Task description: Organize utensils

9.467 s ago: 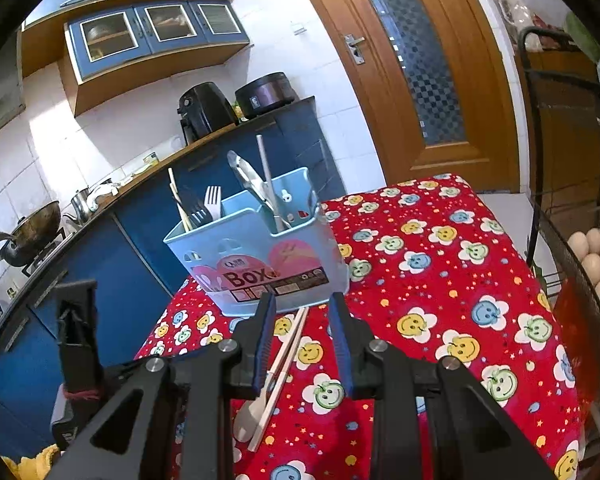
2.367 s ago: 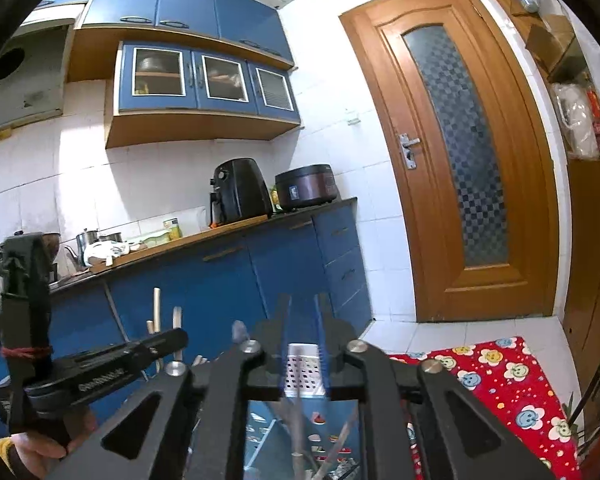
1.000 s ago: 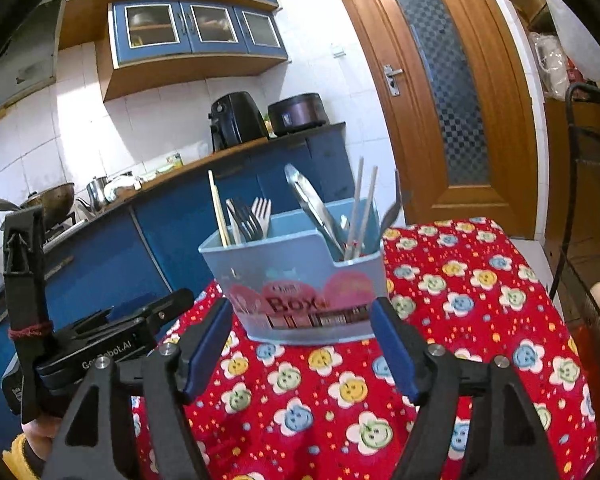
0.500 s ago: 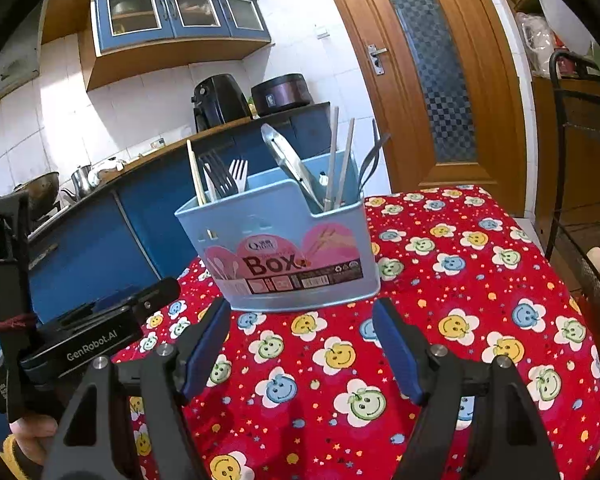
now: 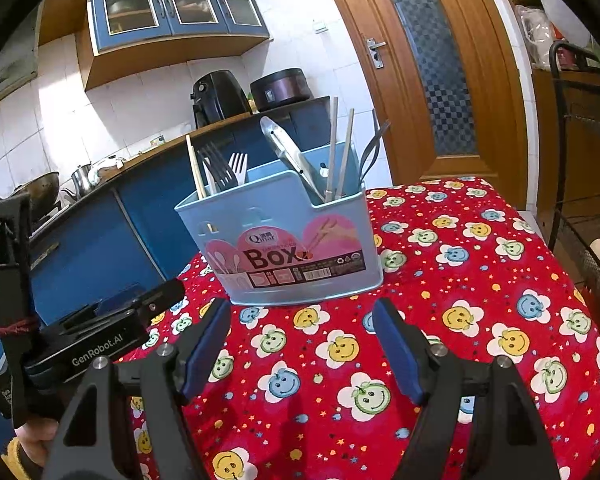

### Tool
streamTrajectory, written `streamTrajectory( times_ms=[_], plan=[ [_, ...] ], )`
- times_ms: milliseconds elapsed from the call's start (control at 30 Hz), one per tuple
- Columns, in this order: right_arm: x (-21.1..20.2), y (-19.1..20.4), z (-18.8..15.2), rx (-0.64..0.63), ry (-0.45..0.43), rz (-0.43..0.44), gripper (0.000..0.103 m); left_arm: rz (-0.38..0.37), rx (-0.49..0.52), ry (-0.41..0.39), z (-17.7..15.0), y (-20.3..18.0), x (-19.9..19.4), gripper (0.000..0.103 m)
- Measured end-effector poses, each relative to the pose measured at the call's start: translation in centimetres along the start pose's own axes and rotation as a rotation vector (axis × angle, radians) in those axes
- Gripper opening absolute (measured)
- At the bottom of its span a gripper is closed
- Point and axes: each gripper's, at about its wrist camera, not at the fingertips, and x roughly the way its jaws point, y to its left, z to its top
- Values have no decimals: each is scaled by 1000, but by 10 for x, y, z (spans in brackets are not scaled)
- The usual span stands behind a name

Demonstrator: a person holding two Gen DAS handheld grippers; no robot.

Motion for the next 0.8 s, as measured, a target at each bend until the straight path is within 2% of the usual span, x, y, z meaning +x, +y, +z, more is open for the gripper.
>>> streamTrajectory(
  times_ms=[800],
  plan=[
    [0,0,0,2,0,0,75,-8,-3,-3,0,0,-2,67]
  ],
)
